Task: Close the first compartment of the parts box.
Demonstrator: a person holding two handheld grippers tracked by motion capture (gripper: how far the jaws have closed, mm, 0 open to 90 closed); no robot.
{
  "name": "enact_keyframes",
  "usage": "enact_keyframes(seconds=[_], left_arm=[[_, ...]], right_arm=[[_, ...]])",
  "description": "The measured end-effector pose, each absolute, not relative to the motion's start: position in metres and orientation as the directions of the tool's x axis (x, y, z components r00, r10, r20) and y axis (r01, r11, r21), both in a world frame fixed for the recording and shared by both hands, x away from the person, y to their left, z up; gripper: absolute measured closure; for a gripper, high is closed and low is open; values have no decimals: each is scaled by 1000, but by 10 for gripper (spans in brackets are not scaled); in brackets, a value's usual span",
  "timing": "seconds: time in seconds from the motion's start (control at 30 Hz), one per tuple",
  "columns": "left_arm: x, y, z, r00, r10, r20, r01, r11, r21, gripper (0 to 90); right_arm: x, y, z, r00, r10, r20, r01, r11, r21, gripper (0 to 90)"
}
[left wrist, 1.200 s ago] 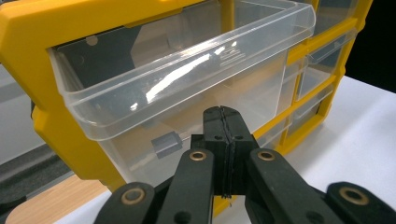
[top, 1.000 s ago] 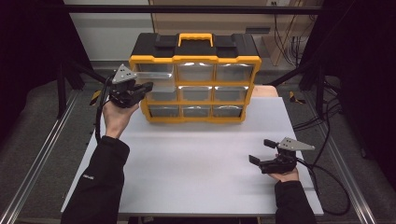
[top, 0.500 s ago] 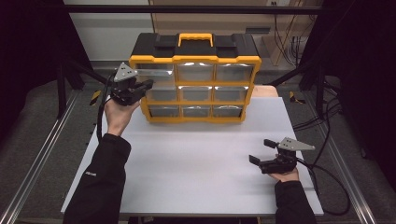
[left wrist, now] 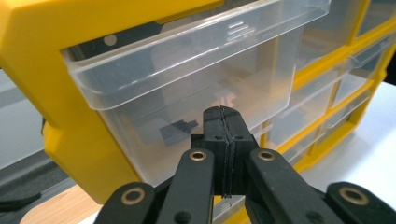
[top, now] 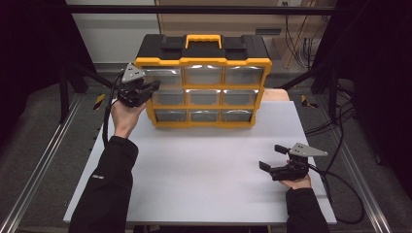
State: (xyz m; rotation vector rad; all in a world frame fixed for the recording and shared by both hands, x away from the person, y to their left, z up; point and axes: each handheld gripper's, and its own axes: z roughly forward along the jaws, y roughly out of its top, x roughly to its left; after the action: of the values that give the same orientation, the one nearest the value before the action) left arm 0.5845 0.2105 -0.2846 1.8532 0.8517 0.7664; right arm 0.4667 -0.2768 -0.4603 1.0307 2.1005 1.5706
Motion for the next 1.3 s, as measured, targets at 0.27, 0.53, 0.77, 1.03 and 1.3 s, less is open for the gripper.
enact_keyframes(seconds=[0.27,0.53,0.77,1.03,1.3], left_arm=[[589,209,-285,552,821,145,238,-322,916,893],[594,211,-288,542,829,134,257,-315,914,894],[592,211,-288,542,829,140,265,-327,907,894],[571,220,-291,562,824,66,275,-262,925,755],[548,230,-303,600,800,-24,303,-199,932,388]], right_arm=[[466,-277,-460,-688,708,161,352,131,927,3],[466,-277,-460,-687,708,164,353,128,927,3],[466,-277,-460,-687,708,164,353,128,927,3],[467,-277,-460,-687,708,163,352,128,927,4],[467,-276,-461,-687,708,164,354,130,926,3]])
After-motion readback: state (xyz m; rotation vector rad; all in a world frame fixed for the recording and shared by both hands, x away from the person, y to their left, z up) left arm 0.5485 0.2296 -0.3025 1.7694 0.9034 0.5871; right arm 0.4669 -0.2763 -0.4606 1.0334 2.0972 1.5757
